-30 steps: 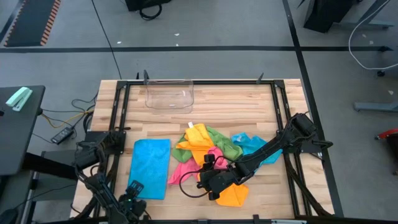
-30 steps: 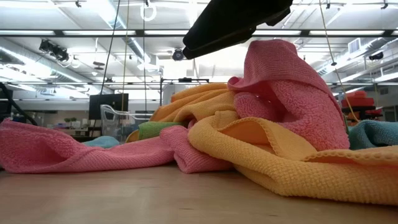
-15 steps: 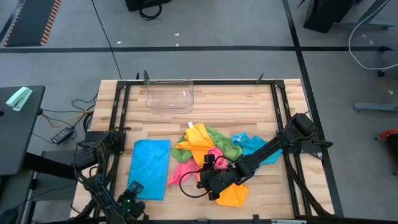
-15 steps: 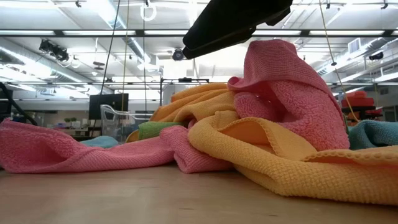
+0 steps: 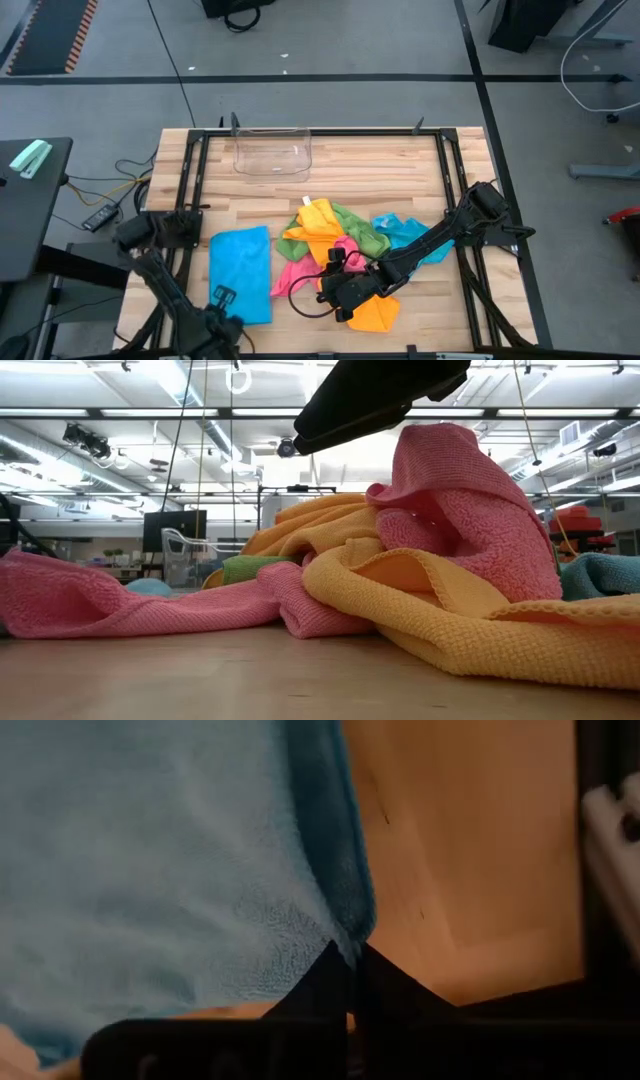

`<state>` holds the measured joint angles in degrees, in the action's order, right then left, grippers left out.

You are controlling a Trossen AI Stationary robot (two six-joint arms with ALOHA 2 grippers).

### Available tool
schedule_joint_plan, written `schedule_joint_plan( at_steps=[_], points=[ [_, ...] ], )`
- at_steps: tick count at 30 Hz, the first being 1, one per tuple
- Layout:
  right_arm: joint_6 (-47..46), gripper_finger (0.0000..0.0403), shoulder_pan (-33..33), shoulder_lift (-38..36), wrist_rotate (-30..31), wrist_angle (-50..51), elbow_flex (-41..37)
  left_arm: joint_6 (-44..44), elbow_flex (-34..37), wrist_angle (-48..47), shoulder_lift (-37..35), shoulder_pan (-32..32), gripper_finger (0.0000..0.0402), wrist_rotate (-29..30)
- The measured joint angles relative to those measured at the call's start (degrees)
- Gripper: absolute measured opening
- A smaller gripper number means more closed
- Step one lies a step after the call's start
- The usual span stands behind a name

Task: Fold microfiber towels
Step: Fold the left blue microfiber towel

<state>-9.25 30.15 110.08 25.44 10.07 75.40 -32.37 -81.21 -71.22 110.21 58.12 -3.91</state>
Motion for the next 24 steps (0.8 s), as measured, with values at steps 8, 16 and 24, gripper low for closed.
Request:
schedule_joint_plan(
  at_steps=[8, 16, 24],
  points=[
    [9.7, 0.0213, 0.8, 4.6, -2.1, -13.5, 0.0, -4.9, 0.0, 0.0, -3.0, -2.1, 0.0012, -0.2],
    [13.8, 0.0213, 0.6, 13.7, -5.4, -18.9, 6.4, -6.1, 0.0, 0.1, -3.0, -2.4, 0.0027, 0.1],
    [21.6, 0.0213, 0.4, 24.4, -6.7, -12.9, 20.8, -6.5, 0.1, 0.7, -3.0, -1.0, 0.0009, 5.2]
  ],
)
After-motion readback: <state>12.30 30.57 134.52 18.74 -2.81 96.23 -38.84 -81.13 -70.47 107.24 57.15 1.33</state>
